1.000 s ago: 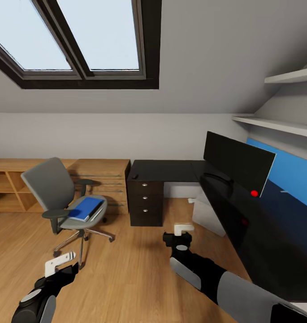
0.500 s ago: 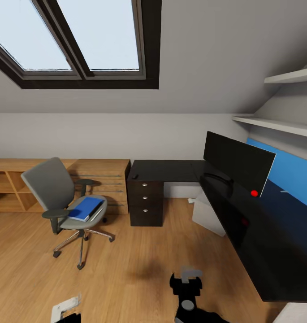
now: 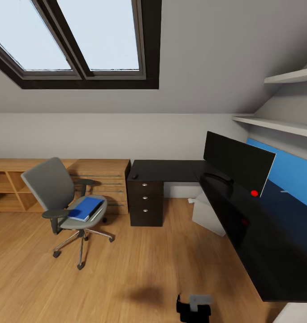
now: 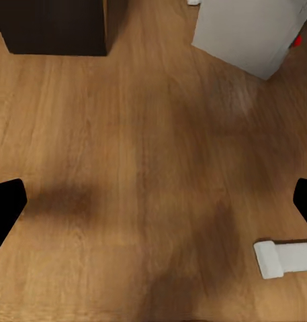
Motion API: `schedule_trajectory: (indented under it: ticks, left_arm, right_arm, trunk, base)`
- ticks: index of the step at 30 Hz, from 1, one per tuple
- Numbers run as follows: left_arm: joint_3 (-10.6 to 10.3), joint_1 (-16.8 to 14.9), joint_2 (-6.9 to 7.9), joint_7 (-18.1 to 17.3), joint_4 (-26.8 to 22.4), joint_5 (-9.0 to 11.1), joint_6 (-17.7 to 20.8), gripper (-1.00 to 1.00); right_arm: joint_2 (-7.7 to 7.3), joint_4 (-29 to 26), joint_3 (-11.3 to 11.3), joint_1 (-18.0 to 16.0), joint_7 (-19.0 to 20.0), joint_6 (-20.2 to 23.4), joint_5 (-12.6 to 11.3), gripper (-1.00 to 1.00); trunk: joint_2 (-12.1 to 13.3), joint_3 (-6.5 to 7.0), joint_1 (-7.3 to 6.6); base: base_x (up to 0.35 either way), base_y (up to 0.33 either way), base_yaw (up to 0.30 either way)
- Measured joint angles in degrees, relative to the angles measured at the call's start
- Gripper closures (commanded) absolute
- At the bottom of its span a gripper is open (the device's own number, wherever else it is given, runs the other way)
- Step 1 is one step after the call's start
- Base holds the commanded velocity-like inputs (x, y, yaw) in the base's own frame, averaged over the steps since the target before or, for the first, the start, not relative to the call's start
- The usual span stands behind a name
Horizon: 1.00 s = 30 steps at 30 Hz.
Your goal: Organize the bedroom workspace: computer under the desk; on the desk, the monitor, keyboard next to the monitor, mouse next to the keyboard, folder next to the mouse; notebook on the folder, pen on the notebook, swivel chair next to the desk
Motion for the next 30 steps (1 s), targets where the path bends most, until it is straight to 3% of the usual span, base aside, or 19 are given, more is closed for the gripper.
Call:
schedule_trajectory:
  ticks: [1, 3, 6, 14, 19, 23, 30]
  left_arm:
    - [-0.1, 0.0, -0.02, 0.0, 1.0, -0.1, -0.5, -1.00]
    - [-0.1, 0.0, -0.03, 0.1, 2.8, -0.3, -0.9, -1.00]
    - [-0.1, 0.0, 0.01, 0.1, 3.9, -0.3, -1.1, -1.00]
    - [-0.1, 0.0, 0.10, 0.1, 4.6, -0.3, -1.2, -1.00]
    - [-0.1, 0.0, 0.04, 0.1, 5.6, -0.4, -1.2, -1.00]
    - [-0.1, 0.0, -0.02, 0.1, 6.7, -0.4, -1.1, -1.00]
    - [-0.2, 0.0, -0.01, 0.1, 8.0, -3.1, -1.2, -1.00]
  right_arm:
    - [0.82, 2.6, -0.2, 0.0, 5.0, -0.4, 0.0, -1.00]
    - [1.41, 5.1, -0.5, 0.0, 10.3, -0.8, -0.1, -1.00]
    - [1.73, 6.5, -0.7, 0.1, 13.0, -1.5, -0.1, -1.00]
    - [2.13, 7.2, -0.8, 0.1, 14.3, -3.8, -0.6, -1.00]
    - [2.22, 7.2, -0.7, 0.1, 14.4, -4.0, -3.6, -1.00]
    - [2.19, 7.3, -0.7, 0.1, 14.5, -4.0, -4.3, -1.00]
    - [2.18, 7.3, -0.8, 0.1, 14.5, -4.0, -4.4, -1.00]
  trunk:
    - [0.0, 0.00, 0.00]
    - [0.0, 0.00, 0.00]
    - [0.0, 0.00, 0.00]
    - [0.0, 0.00, 0.00]
    - [0.0, 0.00, 0.00]
    - [0.0, 0.00, 0.03]
    - [0.0, 0.00, 0.00]
  base:
    - [0.000, 0.000, 0.000]
    - [0.000, 0.000, 0.000]
    - [0.000, 0.000, 0.000]
    - [0.000, 0.000, -0.048]
    - [-0.001, 0.000, -0.229]
    - [-0.216, -0.004, -0.260]
    - [-0.135, -0.165, -0.169]
